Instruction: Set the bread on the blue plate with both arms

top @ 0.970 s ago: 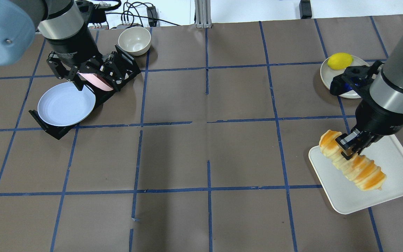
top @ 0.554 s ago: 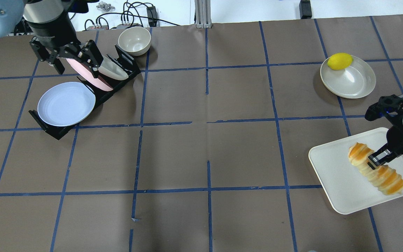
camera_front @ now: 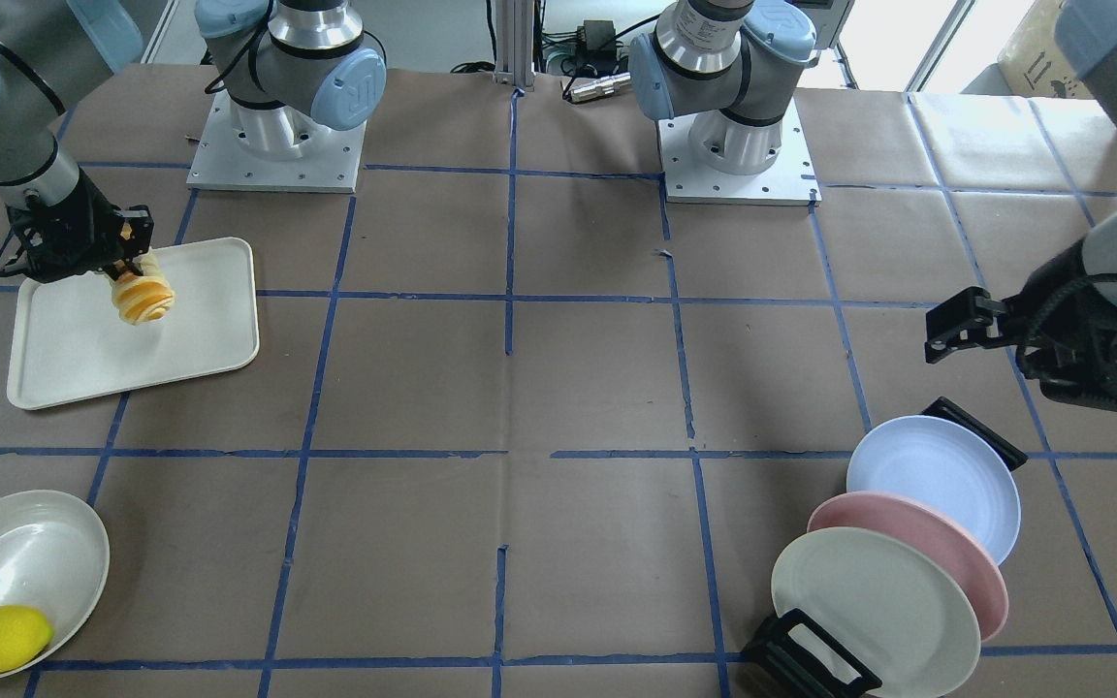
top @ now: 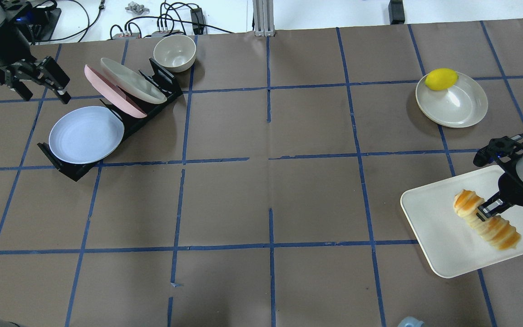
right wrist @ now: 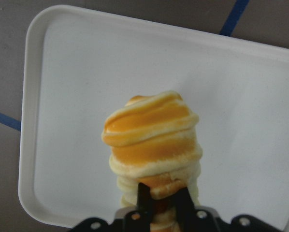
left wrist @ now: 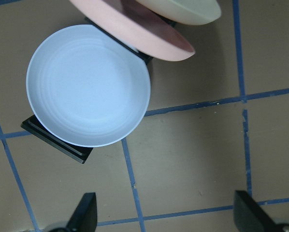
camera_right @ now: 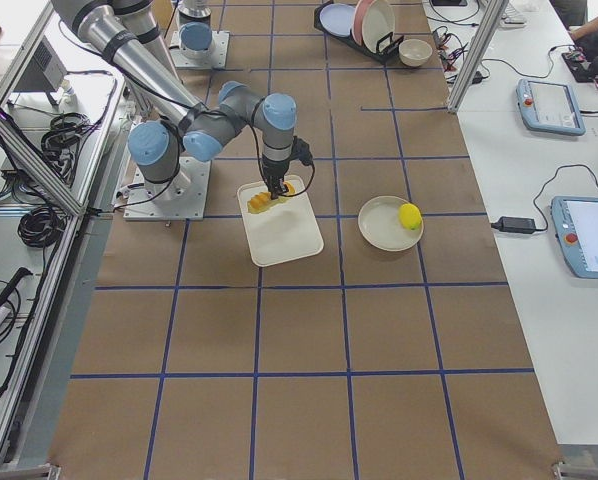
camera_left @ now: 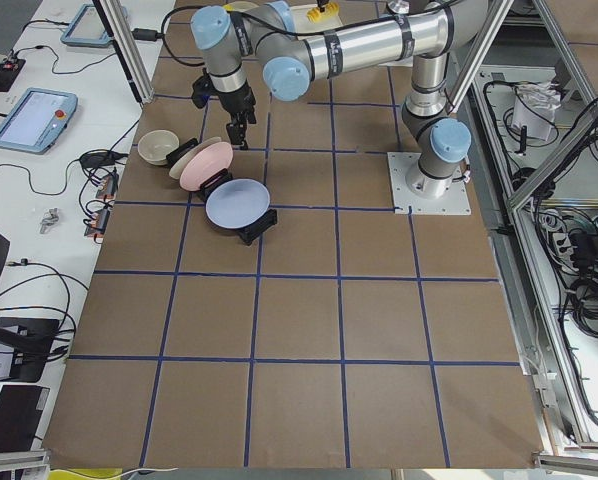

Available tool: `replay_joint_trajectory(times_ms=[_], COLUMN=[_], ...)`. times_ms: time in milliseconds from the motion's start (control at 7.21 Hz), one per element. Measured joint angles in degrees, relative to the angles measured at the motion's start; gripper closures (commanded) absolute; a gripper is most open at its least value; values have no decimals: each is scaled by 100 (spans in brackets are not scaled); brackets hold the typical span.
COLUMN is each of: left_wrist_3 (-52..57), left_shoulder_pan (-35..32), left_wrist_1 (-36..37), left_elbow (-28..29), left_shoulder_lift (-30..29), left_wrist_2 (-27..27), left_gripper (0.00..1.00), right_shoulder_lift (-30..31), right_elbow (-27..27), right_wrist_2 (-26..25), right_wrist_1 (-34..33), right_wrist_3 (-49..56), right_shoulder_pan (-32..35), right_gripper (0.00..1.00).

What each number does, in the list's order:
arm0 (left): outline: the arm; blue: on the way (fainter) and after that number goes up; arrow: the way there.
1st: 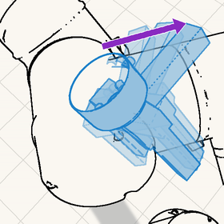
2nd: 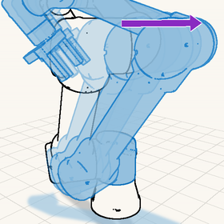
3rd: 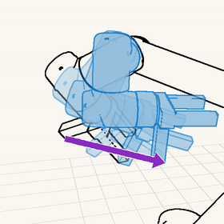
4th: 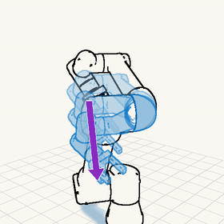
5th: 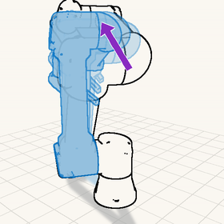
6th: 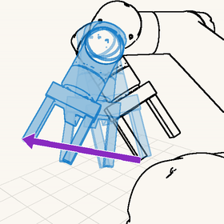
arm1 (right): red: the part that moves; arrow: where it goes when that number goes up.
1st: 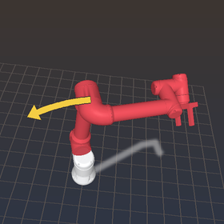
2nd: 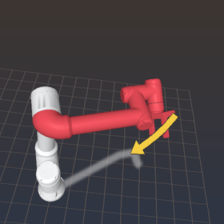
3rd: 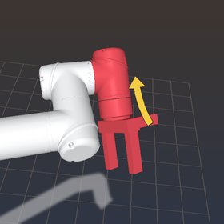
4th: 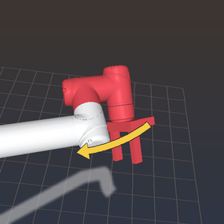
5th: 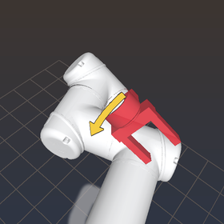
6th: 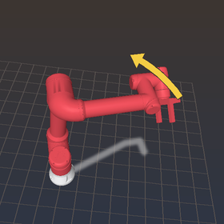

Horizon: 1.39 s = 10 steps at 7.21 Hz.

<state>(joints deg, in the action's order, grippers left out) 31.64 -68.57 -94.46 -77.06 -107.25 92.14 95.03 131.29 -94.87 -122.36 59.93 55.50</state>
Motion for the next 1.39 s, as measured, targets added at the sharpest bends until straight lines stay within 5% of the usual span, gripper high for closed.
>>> replay_joint_trajectory(times_ms=[554,1248,1386], left_wrist_3=[1523,1640,1632], left_shoulder_pan=[1065,1277,1298], left_wrist_1=[14,-317,-364], left_elbow=[577,1248,1321], left_shoulder_lift=[-1207,-2513,-2625], left_wrist_2=[-452,-1326,-1348], left_gripper=[0,1,20], right_shoulder_lift=[-92,2,20], right_elbow=[-7,-247,-386], right_wrist_2=[39,58,57], right_wrist_1=[-94,111,328], right_wrist_3=[12,-44,-73], right_shoulder_pan=[-64,-35,-14], right_gripper=[8,20,21])
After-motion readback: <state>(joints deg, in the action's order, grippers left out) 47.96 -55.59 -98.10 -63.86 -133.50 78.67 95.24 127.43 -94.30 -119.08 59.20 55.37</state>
